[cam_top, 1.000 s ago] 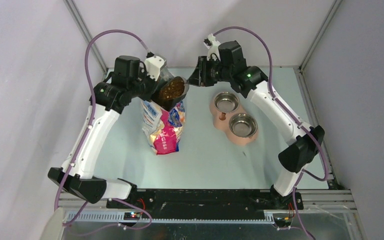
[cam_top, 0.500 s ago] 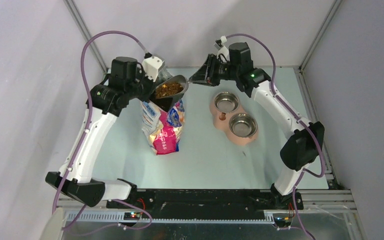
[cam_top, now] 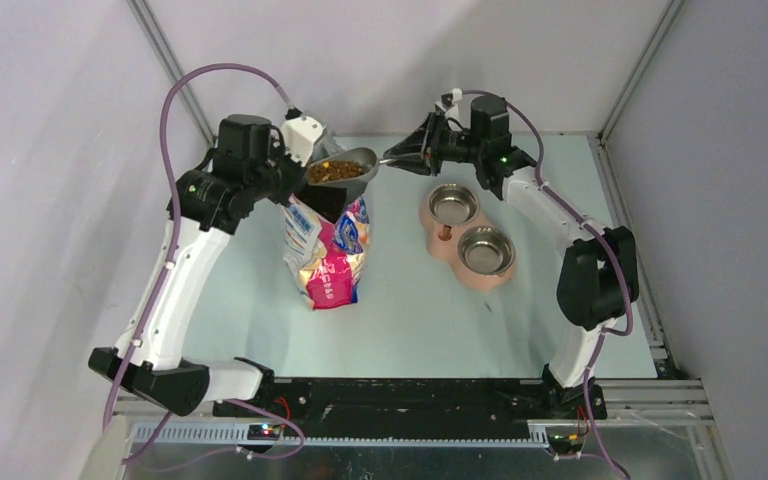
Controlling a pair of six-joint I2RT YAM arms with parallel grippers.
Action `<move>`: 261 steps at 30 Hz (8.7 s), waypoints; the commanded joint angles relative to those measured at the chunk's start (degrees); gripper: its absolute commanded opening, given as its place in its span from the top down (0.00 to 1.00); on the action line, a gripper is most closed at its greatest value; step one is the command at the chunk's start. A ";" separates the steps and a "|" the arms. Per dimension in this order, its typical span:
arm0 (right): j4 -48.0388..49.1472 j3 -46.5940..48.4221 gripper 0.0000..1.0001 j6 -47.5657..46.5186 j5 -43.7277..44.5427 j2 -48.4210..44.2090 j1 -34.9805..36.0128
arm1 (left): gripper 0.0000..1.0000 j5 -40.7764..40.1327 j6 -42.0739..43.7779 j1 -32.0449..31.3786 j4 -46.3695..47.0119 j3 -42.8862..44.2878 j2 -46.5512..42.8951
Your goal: Serve the pet food
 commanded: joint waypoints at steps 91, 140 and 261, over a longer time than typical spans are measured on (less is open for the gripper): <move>-1.18 -33.18 1.00 -51.06 22.60 -24.44 -27.01 | 0.94 1.22 -2.70 11.48 1.88 -11.17 -16.81; -34.50 10.59 1.00 -55.51 14.68 -16.17 -30.21 | 0.34 2.73 -7.65 13.85 1.49 -12.21 -17.37; -48.25 42.83 1.00 -49.27 9.22 17.98 13.57 | 1.00 3.27 -17.53 3.93 11.58 -4.16 3.11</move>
